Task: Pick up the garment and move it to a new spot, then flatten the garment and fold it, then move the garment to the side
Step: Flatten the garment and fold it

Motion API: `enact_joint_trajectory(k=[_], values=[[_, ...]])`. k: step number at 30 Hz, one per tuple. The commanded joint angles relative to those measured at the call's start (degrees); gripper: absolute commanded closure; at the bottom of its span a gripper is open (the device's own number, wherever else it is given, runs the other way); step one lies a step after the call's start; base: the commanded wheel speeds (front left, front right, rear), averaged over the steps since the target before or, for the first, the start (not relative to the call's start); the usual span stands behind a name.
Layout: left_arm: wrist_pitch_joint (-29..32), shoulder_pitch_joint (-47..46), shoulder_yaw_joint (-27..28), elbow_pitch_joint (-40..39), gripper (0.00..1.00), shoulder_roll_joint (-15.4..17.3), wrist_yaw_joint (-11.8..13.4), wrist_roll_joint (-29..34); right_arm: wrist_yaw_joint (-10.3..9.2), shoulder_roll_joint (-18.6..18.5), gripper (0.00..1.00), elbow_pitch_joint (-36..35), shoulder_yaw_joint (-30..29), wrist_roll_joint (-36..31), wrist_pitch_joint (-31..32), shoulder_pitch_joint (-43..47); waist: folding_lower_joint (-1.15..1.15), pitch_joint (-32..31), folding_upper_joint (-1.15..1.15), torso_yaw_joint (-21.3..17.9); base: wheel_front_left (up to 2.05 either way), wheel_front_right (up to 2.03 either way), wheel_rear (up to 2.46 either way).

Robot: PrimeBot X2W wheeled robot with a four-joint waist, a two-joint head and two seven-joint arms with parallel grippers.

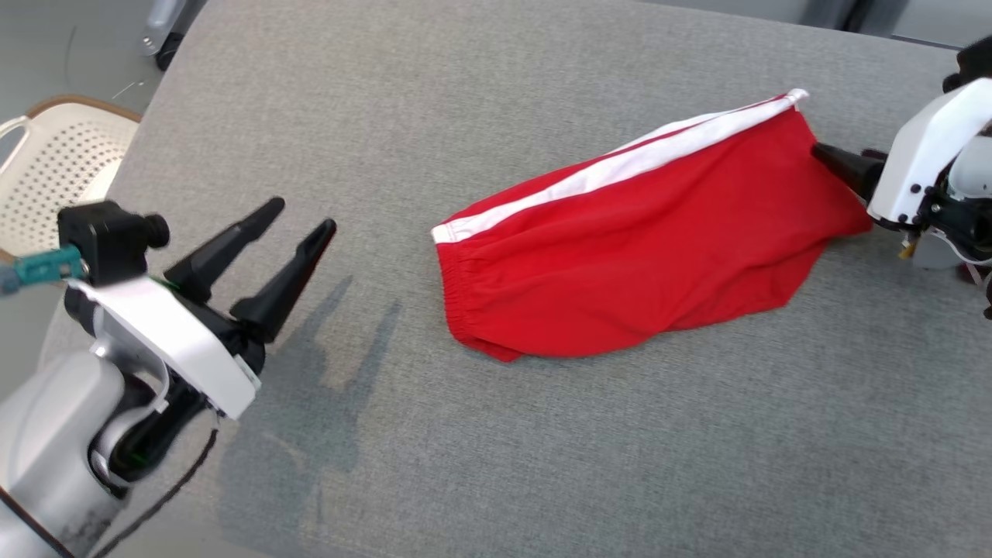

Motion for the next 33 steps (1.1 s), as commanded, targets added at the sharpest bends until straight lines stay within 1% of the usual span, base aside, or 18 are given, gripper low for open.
enact_joint_trajectory(k=[1, 2, 3, 6, 13, 20, 21, 22, 23, 28, 33], values=[[-0.9, 0.8, 0.1, -0.1, 0.0, -0.1, 0.3, 0.4, 0.02, -0.2, 0.0, 0.8, -0.2, 0.4, 0.7, 0.0, 0.0, 0.3, 0.0, 0.9, 0.0, 0.0, 0.0], [-2.9, 2.7, -0.2, -0.6, 0.0, -0.8, 0.9, 0.9, 0.02, 0.1, 0.0, 3.1, -0.1, 0.9, 2.5, -0.6, 0.0, 0.4, 0.0, 1.8, 0.0, 0.0, 0.0], [-2.9, 2.7, -0.2, -0.6, 0.0, -0.8, 0.9, 0.9, 0.02, 0.1, 0.0, 3.1, -0.1, 0.9, 2.5, -0.6, 0.0, 0.4, 0.0, 1.8, 0.0, 0.0, 0.0], [-4.9, 5.2, -0.9, -1.2, 0.0, -2.0, 1.4, 1.0, 0.02, 0.8, 0.0, 6.1, -0.3, 1.7, 6.2, -1.0, 0.0, 0.5, 0.0, 2.9, 0.0, 0.0, 0.0], [-7.5, 8.8, -2.4, -1.6, 0.0, -4.9, 1.1, 0.3, 0.02, 2.5, 0.0, 11.0, -0.2, 2.3, 10.4, -1.6, 0.0, 0.9, 0.0, 4.5, 0.0, 0.0, 0.0], [-8.8, 10.9, -3.4, -0.7, 0.0, -6.5, 1.0, 0.3, 0.01, 5.0, 0.0, 13.5, -0.4, 3.5, 14.2, 0.3, 0.0, 1.2, 0.0, 5.2, 0.0, 0.0, 0.0], [-9.0, 11.0, -3.4, -0.6, 0.0, -6.7, 1.1, 0.4, 0.01, 5.2, 0.35, 13.5, -0.4, 3.7, 14.3, 0.5, 0.0, 1.1, 0.0, 5.2, 0.0, 0.0, 0.0], [-9.1, 11.0, -3.5, -0.4, 0.0, -7.1, 1.1, 0.5, 0.01, 5.3, 0.75, 13.3, -0.4, 3.7, 14.2, 0.6, 0.0, 1.0, 0.0, 5.2, 0.0, 0.0, 0.0], [-9.3, 11.1, -3.6, -0.3, 0.0, -7.5, 1.2, 0.7, 0.02, 5.3, 1.0, 13.1, -0.4, 3.8, 14.2, 0.7, 0.0, 0.9, 0.0, 5.2, 0.0, 0.0, 0.0], [-10.1, 11.5, -3.5, 0.3, 0.0, -7.9, 1.4, 1.5, 0.02, 4.4, 1.0, 10.4, -0.2, 3.4, 12.6, 0.3, 0.0, 0.0, 0.0, 4.8, 0.0, 0.0, 0.0], [-11.4, 12.2, -2.2, 0.4, 0.0, -8.3, 2.1, 3.0, 0.02, 3.1, 1.0, 7.7, -0.2, 3.6, 10.7, 1.4, 0.0, -2.1, 0.0, 3.9, 0.0, 0.0, 0.0]])
